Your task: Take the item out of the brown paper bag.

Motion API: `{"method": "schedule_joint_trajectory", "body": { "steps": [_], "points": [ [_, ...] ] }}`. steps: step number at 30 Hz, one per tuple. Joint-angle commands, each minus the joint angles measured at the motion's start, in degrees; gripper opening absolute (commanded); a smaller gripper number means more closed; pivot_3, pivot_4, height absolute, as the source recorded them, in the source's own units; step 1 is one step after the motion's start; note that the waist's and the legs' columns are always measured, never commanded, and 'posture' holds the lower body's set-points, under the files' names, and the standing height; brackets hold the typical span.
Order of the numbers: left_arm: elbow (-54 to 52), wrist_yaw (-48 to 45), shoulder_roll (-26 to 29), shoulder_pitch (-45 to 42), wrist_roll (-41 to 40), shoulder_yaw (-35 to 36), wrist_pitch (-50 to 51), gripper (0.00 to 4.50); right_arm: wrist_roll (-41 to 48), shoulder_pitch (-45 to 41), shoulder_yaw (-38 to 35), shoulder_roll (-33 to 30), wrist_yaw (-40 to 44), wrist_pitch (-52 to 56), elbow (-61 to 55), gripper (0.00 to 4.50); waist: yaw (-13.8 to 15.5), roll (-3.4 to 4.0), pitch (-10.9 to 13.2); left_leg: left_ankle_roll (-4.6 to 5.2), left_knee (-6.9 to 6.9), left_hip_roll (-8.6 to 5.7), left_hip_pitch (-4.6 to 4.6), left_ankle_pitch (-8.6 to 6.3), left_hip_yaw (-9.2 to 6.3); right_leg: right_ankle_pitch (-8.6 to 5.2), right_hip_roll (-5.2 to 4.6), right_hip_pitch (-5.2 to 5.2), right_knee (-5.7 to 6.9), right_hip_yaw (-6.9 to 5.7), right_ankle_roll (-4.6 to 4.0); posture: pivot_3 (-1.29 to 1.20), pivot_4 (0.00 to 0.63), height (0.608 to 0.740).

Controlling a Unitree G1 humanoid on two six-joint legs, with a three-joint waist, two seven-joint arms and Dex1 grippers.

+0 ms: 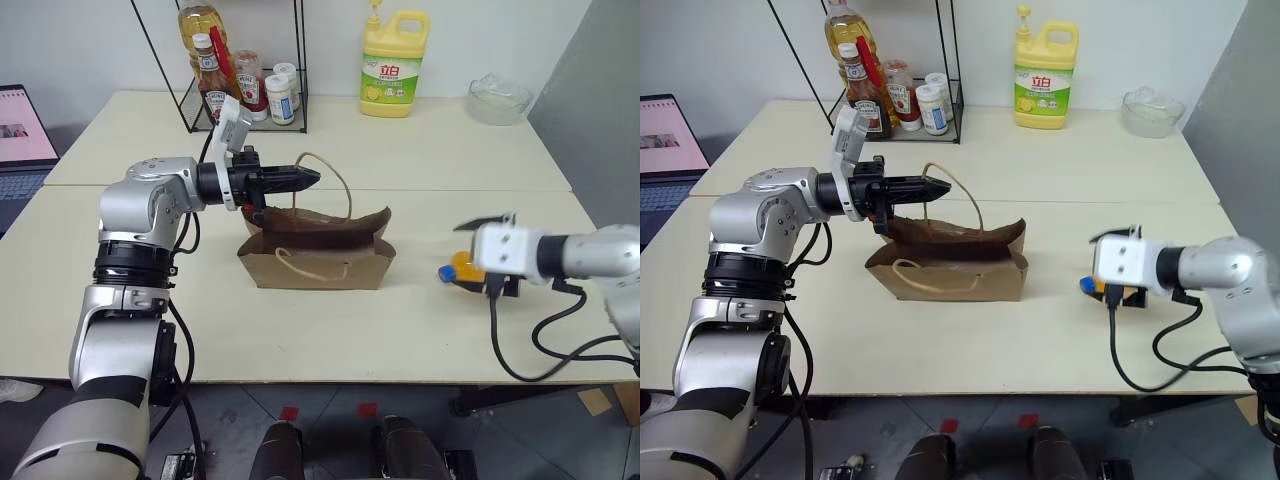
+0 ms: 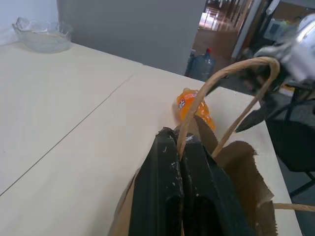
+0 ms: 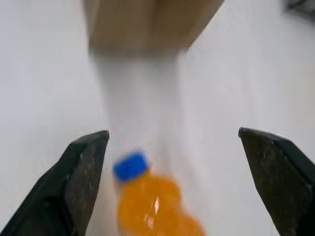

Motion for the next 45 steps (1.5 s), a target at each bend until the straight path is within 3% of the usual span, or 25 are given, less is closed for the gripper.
{"method": "schedule_joint_trajectory", "body": {
  "steps": [1, 3, 6, 16, 24, 30, 33, 39, 45],
  "points": [
    [1.1, 1.3, 0.4, -1.2, 1.2, 0.8, -2.4, 0.00, 12.8, -1.8, -8.5, 3.4, -3.7, 14.9, -8.7, 4.44, 0.2, 0.00, 0.0, 0.01, 0.00, 0.00, 0.00, 0.00, 0.00, 0.00, 0.00, 0.00, 0.00, 0.00, 0.00, 0.00, 0.150, 0.740],
    [2.6, 2.0, 0.2, -1.9, 1.8, 0.9, -3.1, 0.00, 16.8, -2.2, -10.3, 4.9, -6.0, 19.6, -11.7, 4.44, 0.3, 0.00, 0.0, 0.03, 0.00, -0.01, 0.00, -0.02, 0.00, 0.00, 0.00, 0.00, 0.00, -0.01, 0.00, 0.00, 0.150, 0.740],
    [7.0, 3.8, -0.3, -3.5, 4.1, 0.8, -7.2, 0.59, 21.6, -4.2, -11.3, 8.2, -11.0, 24.7, -14.8, 4.50, 0.4, 0.00, 0.0, 0.18, 0.00, -0.01, -0.01, -0.10, 0.00, 0.00, 0.00, -0.02, 0.01, -0.01, 0.00, 0.00, 0.150, 0.740],
    [9.1, 5.4, 1.3, -3.6, 6.8, 2.6, -14.7, 3.60, 26.7, -6.3, -9.0, 10.4, -18.5, 25.9, -15.1, 4.50, 0.5, 0.00, 0.0, 0.21, -0.04, -0.01, -0.04, -0.12, 0.00, 0.00, 0.00, -0.10, 0.00, 0.00, 0.00, 0.00, 0.150, 0.740],
    [-3.4, 12.3, 5.2, 3.5, 2.9, 9.5, -8.3, 3.60, 28.5, -4.4, -8.6, 11.5, -21.6, 24.2, -13.9, 4.50, 0.3, 0.00, 0.0, 0.21, -0.06, 0.01, -0.04, -0.12, 0.00, 0.00, 0.01, -0.11, 0.01, 0.01, 0.00, 0.00, 0.150, 0.740],
    [-19.4, 24.9, 8.1, 17.2, 3.3, 16.7, -2.7, 3.60, 29.3, -1.3, -12.1, 15.1, -27.8, 22.8, -14.4, 4.50, 0.2, 0.01, 0.0, 0.21, -0.06, 0.02, -0.03, -0.12, 0.00, 0.00, 0.00, -0.11, 0.02, 0.01, 0.00, 0.00, 0.150, 0.740],
    [-29.0, 30.5, 8.3, 25.3, 3.7, 18.5, 0.1, 3.60, 27.8, 4.1, -12.6, 16.4, -29.9, 20.5, -16.9, 4.50, 0.4, 0.01, 0.0, 0.19, -0.09, 0.03, -0.01, -0.11, 0.02, 0.00, -0.02, -0.08, 0.02, 0.06, 0.00, 0.00, 0.150, 0.740],
    [-42.2, 37.4, 5.7, 42.4, 6.6, 19.7, -3.8, 3.60, 20.4, 21.6, -8.5, 17.3, -29.5, 8.6, -21.0, 4.50, 1.1, -0.05, 0.0, 0.20, -0.08, 0.01, 0.00, -0.12, 0.06, -0.01, -0.06, -0.02, -0.04, 0.05, 0.01, 0.00, 0.150, 0.740],
    [-43.5, 38.8, 2.9, 49.2, 7.3, 17.6, -7.2, 3.60, 16.3, 27.8, -5.4, 19.5, -29.1, -0.6, -17.7, 4.50, 1.0, -0.09, -0.1, 0.20, -0.06, 0.06, 0.11, -0.12, 0.05, 0.00, 0.01, 0.00, 0.03, 0.07, 0.01, 0.00, 0.150, 0.740]
  ]
}}
